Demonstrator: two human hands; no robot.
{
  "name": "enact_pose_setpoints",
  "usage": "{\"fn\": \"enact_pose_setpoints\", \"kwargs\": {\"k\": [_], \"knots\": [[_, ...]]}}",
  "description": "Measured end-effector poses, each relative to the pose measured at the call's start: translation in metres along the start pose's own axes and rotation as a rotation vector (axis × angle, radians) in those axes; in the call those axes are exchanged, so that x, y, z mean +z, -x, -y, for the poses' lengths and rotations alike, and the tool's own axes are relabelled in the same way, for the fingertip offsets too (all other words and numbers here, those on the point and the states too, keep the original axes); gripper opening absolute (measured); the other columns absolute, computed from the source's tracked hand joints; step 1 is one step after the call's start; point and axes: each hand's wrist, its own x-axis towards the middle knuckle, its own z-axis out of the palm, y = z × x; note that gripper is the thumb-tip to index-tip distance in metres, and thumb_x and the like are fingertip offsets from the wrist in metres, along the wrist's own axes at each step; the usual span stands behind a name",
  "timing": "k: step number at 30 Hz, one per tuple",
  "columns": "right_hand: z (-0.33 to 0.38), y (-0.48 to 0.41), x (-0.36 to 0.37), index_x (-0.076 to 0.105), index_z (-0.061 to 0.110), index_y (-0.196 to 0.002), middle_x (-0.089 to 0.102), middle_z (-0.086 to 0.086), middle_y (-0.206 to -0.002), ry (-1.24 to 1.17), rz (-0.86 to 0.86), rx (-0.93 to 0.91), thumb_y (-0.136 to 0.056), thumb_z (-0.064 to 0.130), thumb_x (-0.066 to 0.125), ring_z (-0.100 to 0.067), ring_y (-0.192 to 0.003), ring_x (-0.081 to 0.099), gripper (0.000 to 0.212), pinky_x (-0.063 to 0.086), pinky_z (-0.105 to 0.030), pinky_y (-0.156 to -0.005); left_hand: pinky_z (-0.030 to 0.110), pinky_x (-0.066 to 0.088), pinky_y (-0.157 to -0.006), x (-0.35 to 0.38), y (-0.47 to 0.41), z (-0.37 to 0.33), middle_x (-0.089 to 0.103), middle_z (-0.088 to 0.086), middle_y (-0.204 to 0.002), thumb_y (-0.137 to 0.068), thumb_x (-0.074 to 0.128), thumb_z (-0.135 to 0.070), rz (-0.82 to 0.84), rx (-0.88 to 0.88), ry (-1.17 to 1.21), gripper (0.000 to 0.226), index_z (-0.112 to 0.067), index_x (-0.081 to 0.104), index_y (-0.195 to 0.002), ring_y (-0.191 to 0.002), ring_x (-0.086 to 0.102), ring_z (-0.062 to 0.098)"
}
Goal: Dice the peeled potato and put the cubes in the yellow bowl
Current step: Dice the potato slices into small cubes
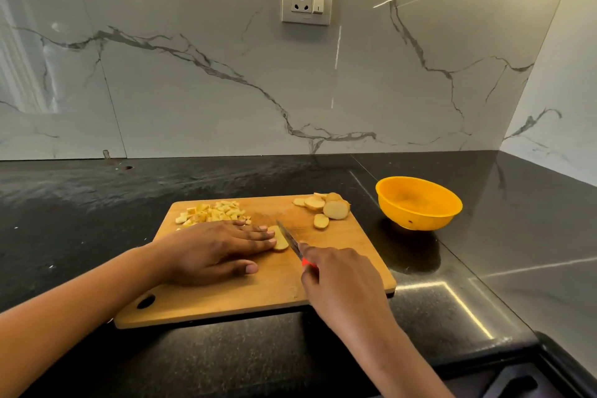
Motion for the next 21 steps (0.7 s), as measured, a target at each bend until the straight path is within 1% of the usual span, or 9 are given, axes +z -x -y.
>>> {"fn": "enact_pose_setpoints", "kwargs": {"k": [4,9,13,14,17,19,21], "knots": [[0.000,-0.005,0.002,0.034,0.034,-0.146,0.064,0.005,-0.112,0.014,0.014,-0.041,-0.100,0.035,0.040,-0.015,-0.095,0.056,0.046,0.045,-0.028,-0.075,0.010,0.002,-0.112,-0.002,0.000,0.001,0.018,-0.024,-0.151,-0.087,0.010,-0.071,0.033,-0.003,0.061,0.064,-0.041,0.014,-0.144,-0.137,0.005,-0.015],[-0.001,-0.012,0.004,0.035,0.032,-0.146,0.064,0.004,-0.113,0.015,0.021,-0.070,-0.100,0.033,0.040,-0.015,-0.096,0.055,0.046,0.043,-0.028,-0.075,0.002,-0.002,-0.107,-0.003,0.000,-0.002,0.014,-0.026,-0.150,-0.086,0.012,-0.071,0.041,0.006,0.102,0.065,-0.040,0.012,-0.143,-0.135,0.002,-0.018],[0.004,-0.029,0.001,0.042,0.026,-0.143,0.062,0.001,-0.117,0.071,0.103,-0.090,-0.101,0.029,0.041,-0.018,-0.104,0.055,0.042,0.046,-0.031,-0.084,0.002,-0.003,-0.106,-0.004,-0.002,-0.003,0.017,-0.025,-0.149,-0.082,0.007,-0.076,0.043,-0.014,0.112,0.071,-0.039,0.014,-0.143,-0.134,0.004,-0.019],[0.006,-0.031,-0.001,0.043,0.025,-0.142,0.061,0.000,-0.119,0.089,0.121,-0.095,-0.101,0.028,0.041,-0.019,-0.106,0.054,0.042,0.045,-0.031,-0.084,0.003,-0.002,-0.107,-0.004,-0.002,-0.003,0.018,-0.024,-0.150,-0.082,0.005,-0.077,0.037,-0.017,0.112,0.073,-0.038,0.015,-0.143,-0.135,0.005,-0.018],[0.003,-0.018,-0.005,0.039,0.025,-0.143,0.060,-0.001,-0.116,0.109,0.141,-0.118,-0.101,0.026,0.038,-0.019,-0.104,0.053,0.042,0.038,-0.028,-0.075,0.007,-0.002,-0.110,-0.002,-0.003,-0.004,0.019,-0.023,-0.150,-0.082,0.003,-0.077,0.027,-0.014,0.096,0.074,-0.038,0.016,-0.143,-0.135,0.006,-0.017],[-0.002,0.000,-0.008,0.033,0.027,-0.146,0.060,-0.001,-0.114,0.115,0.133,-0.119,-0.101,0.027,0.037,-0.019,-0.102,0.053,0.046,0.035,-0.027,-0.072,0.006,-0.003,-0.109,-0.001,-0.002,-0.005,0.018,-0.023,-0.150,-0.083,0.005,-0.076,0.025,-0.012,0.085,0.073,-0.037,0.015,-0.143,-0.135,0.004,-0.018],[-0.004,0.017,-0.011,0.029,0.028,-0.148,0.060,0.001,-0.112,0.120,0.116,-0.122,-0.101,0.028,0.036,-0.019,-0.101,0.054,0.048,0.035,-0.027,-0.071,0.004,-0.004,-0.108,-0.001,-0.002,-0.007,0.017,-0.023,-0.149,-0.083,0.005,-0.076,0.010,-0.009,0.084,0.073,-0.036,0.014,-0.143,-0.135,0.002,-0.019]]}}
